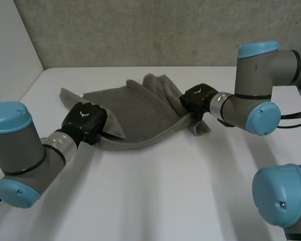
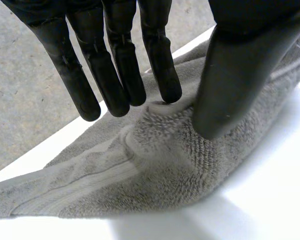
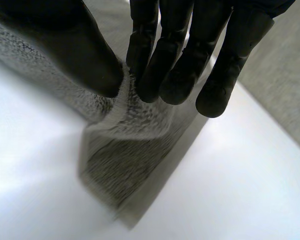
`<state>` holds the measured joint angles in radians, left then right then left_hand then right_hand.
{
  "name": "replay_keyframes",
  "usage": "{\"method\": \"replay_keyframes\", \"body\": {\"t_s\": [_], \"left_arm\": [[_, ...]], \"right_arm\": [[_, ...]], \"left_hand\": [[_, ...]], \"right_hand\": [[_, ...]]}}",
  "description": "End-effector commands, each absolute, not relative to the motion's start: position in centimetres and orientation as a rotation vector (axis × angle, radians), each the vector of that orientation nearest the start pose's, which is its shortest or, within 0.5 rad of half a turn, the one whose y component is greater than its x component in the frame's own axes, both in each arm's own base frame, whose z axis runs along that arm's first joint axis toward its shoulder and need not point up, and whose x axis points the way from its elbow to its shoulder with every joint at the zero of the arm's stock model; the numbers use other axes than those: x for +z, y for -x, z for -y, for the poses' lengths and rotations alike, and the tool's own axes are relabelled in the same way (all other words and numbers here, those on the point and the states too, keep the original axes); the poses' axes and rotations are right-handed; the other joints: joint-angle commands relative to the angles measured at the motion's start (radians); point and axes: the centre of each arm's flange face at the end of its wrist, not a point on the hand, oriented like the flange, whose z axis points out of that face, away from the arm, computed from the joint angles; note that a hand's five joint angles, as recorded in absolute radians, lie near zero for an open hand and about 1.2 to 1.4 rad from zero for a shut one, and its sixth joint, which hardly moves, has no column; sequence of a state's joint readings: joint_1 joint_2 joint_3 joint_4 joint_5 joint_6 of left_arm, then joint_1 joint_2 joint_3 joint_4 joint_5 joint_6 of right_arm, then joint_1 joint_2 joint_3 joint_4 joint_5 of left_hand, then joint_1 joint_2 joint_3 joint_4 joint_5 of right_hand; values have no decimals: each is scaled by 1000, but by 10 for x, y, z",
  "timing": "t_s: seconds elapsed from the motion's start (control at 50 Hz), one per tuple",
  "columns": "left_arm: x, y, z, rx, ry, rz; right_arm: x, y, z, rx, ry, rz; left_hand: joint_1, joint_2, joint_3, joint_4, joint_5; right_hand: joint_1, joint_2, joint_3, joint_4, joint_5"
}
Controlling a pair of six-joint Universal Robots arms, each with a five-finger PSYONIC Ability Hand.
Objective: Fold the towel.
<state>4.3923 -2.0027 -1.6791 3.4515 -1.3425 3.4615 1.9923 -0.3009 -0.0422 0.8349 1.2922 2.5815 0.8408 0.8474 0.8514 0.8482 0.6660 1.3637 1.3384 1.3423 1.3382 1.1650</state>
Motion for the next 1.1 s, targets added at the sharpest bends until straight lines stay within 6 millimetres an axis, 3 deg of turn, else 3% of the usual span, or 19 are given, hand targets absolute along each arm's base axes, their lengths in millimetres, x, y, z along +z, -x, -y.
{"method": "replay_keyframes", "body": {"t_s": [0.02,0.1,0.2,0.22,0.24,0.26,0.28,0.32,0.44,0.54,0.62,0.78,0.92,1.1], "left_arm": [[172,258,279,-2084,-1054,-2370],[185,256,277,-2113,-1042,-2344],[186,256,277,-2117,-1043,-2334],[185,256,278,-2114,-1047,-2336],[185,256,278,-2113,-1047,-2336],[183,256,278,-2108,-1051,-2340],[183,256,278,-2108,-1051,-2340],[183,256,278,-2106,-1060,-2341],[189,255,280,-2132,-1051,-2323],[203,258,285,-2197,-1047,-2261],[207,262,288,-2213,-1057,-2248],[189,283,294,-2197,-1132,-2274],[171,296,309,-2148,-1165,-2321],[156,304,324,-2076,-1198,-2360]], "right_arm": [[177,-330,350,-1390,1404,-2234],[189,-324,336,-1319,1407,-2269],[199,-320,328,-1350,1405,-2263],[199,-322,327,-1382,1408,-2247],[199,-322,327,-1382,1408,-2247],[201,-324,325,-1418,1411,-2232],[201,-324,325,-1418,1411,-2232],[205,-325,323,-1476,1403,-2221],[221,-318,322,-1562,1345,-2209],[246,-314,313,-1653,1208,-2166],[248,-310,306,-1643,1183,-2175],[222,-290,312,-1587,1090,-2292],[195,-265,329,-1606,776,-2454],[170,-263,331,-1565,662,-2452]], "left_hand": [[-152,-158,-162,-159,-151],[-292,-299,-303,-299,-292],[-395,-401,-405,-402,-395],[-509,-515,-519,-516,-508],[-510,-516,-520,-517,-510],[-626,-633,-637,-634,-626],[-627,-634,-638,-635,-627],[-651,-657,-661,-658,-650],[-654,-660,-664,-661,-653],[-642,-649,-653,-649,-642],[-636,-643,-647,-644,-636],[-616,-622,-626,-623,-615],[-548,-555,-559,-556,-548],[-513,-519,-523,-520,-513]], "right_hand": [[33,58,54,58,57],[33,58,54,58,57],[28,53,49,53,52],[-260,-235,-239,-235,-236],[-263,-238,-241,-237,-239],[-501,-476,-480,-476,-477],[-504,-478,-482,-478,-479],[-782,-756,-760,-756,-758],[-803,-778,-782,-778,-779],[-821,-795,-799,-795,-796],[-879,-854,-858,-854,-855],[-868,-842,-846,-842,-844],[-862,-836,-840,-836,-838],[-885,-860,-864,-860,-861]]}}
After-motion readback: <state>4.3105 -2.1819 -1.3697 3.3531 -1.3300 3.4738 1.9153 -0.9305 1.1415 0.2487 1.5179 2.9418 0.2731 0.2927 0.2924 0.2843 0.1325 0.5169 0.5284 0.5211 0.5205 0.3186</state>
